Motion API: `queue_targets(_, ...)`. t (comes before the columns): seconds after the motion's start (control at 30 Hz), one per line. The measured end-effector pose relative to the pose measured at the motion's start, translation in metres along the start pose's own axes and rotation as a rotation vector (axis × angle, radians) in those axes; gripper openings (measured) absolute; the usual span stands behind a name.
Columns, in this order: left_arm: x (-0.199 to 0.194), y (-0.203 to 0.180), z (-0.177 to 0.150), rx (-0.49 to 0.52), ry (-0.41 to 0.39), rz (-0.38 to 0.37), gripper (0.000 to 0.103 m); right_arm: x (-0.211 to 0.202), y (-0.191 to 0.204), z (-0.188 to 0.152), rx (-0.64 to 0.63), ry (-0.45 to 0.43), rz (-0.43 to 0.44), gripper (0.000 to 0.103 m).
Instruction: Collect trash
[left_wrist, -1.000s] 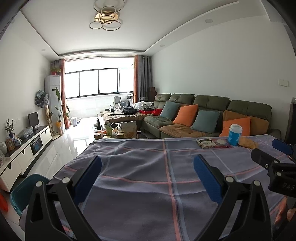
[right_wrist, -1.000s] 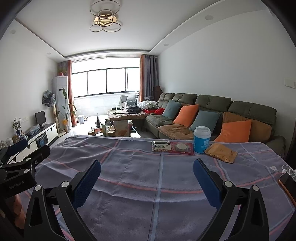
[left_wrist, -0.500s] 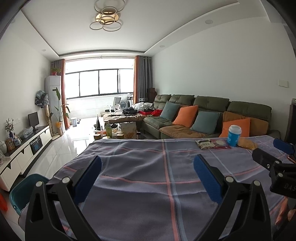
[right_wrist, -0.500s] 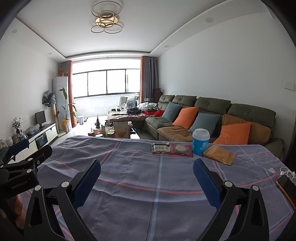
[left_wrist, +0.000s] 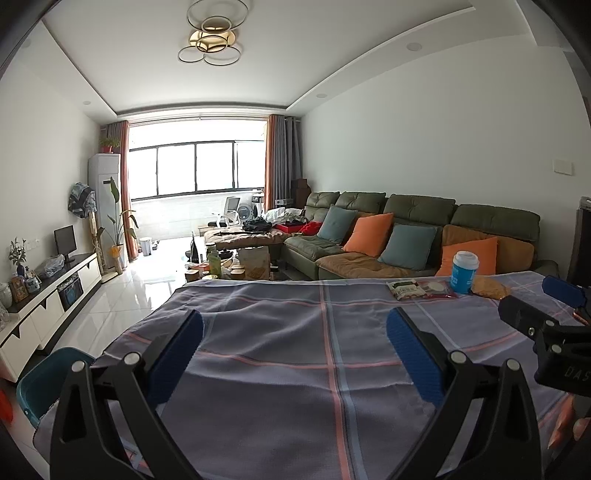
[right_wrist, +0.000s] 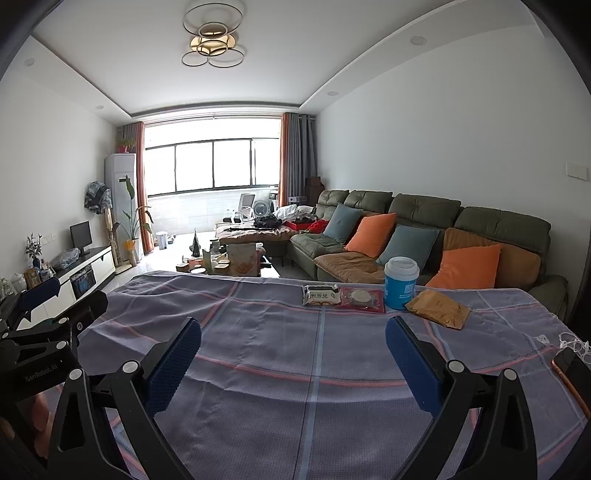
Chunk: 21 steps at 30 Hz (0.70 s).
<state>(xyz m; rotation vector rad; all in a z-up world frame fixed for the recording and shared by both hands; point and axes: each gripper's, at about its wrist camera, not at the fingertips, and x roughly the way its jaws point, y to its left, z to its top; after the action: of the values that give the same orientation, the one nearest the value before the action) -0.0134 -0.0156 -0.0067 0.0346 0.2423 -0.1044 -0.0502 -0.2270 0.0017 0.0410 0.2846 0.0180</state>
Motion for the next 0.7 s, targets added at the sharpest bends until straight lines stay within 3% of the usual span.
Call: queue_targets(0.7, 0.0009, 0.0043, 0.001, -0.018, 0.007, -0.011, 0.1, -0.0009, -0.0006, 0.005, -0.008, -0.007, -0.009, 0.099)
